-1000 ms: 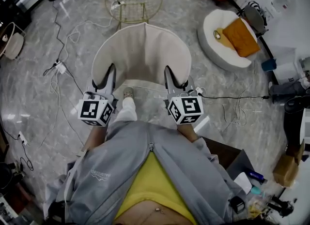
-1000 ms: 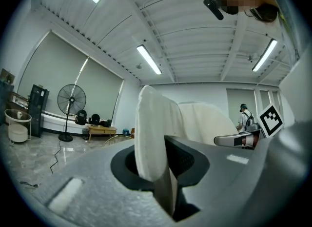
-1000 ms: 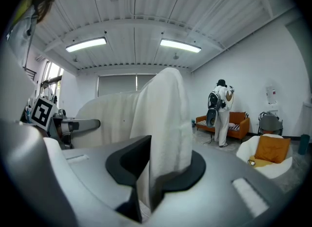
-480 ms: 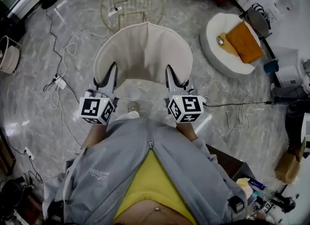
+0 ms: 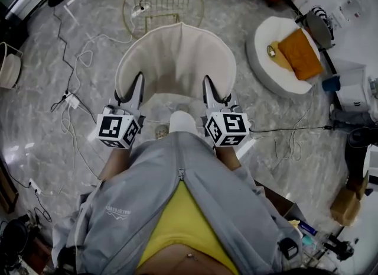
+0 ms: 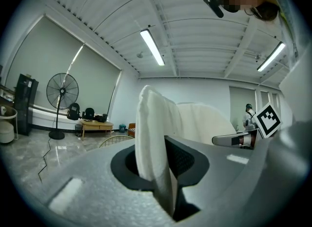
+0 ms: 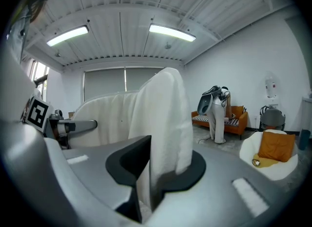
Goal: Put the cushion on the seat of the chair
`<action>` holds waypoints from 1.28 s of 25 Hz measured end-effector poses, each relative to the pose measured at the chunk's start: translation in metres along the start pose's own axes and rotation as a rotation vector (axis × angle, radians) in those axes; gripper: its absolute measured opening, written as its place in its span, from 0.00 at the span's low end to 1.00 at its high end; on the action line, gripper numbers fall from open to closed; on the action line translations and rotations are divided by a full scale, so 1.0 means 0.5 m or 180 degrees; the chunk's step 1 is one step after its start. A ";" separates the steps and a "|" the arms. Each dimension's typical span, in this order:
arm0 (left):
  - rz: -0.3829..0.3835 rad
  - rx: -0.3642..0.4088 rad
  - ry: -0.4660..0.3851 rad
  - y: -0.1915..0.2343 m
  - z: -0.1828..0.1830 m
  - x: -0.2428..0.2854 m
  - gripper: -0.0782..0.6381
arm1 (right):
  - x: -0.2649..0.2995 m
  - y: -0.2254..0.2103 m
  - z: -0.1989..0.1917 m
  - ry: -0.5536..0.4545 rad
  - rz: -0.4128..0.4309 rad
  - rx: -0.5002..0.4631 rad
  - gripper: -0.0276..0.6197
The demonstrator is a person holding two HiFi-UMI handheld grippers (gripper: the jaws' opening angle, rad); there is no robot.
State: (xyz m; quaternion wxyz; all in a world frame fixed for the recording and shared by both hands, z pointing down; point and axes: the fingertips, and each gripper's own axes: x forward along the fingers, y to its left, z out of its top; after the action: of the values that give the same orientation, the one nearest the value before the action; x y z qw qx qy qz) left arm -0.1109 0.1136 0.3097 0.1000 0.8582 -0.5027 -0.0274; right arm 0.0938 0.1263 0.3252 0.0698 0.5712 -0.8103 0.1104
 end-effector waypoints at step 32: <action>0.0802 -0.0042 0.0105 0.281 0.027 0.585 0.19 | 0.684 -0.285 0.111 0.0206 0.0823 -0.0057 0.15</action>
State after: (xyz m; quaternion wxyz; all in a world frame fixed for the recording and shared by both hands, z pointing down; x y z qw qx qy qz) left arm -0.0891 -0.2090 0.3403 0.1166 0.7880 -0.6046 -0.0038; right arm 0.1131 -0.2455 0.3676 0.0862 0.4574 -0.8755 0.1296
